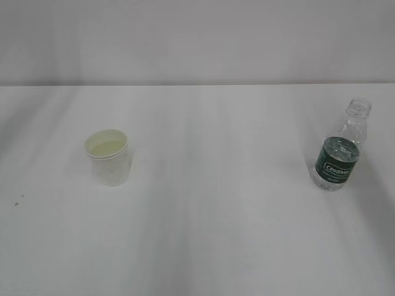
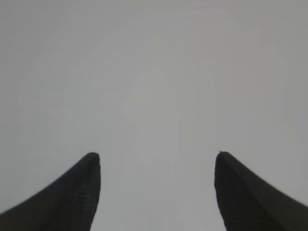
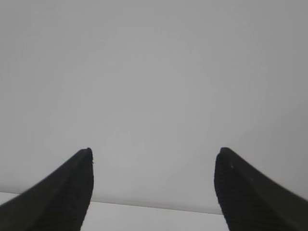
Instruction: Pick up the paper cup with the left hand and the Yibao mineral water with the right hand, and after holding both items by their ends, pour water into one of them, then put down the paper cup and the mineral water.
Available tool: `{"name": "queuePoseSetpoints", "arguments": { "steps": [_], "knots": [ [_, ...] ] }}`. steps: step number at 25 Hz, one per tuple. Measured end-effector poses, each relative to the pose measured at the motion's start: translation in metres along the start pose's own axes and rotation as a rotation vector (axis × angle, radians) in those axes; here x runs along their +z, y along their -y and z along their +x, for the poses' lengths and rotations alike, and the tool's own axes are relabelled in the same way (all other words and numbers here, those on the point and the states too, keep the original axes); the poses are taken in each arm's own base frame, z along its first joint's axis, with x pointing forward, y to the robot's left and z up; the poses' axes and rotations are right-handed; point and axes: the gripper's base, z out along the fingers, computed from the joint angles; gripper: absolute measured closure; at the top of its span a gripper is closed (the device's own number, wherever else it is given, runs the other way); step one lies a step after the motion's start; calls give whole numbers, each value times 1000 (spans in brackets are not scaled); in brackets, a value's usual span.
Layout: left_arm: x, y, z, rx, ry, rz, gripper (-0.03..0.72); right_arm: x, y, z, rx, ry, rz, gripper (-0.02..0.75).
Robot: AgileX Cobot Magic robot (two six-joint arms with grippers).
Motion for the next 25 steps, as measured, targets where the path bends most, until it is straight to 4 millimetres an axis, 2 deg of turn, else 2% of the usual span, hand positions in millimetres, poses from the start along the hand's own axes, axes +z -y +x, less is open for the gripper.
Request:
{"name": "queuePoseSetpoints", "arguments": {
  "steps": [4,11,18,23,25],
  "knots": [
    [-2,4,2,137,-60,19,159,0,0,0,0,0,0,146],
    [-8,12,-8,187,-54,19,160,0,0,0,0,2,0,147],
    [-24,31,-37,252,-5,3,160,-11,1,-7,-2,-1,11,146],
    [-41,45,-55,418,-32,-47,160,-14,2,-8,0,-12,15,146],
    [-46,47,-58,435,-33,-67,160,-15,2,-9,0,-7,16,146]
  ]
}}
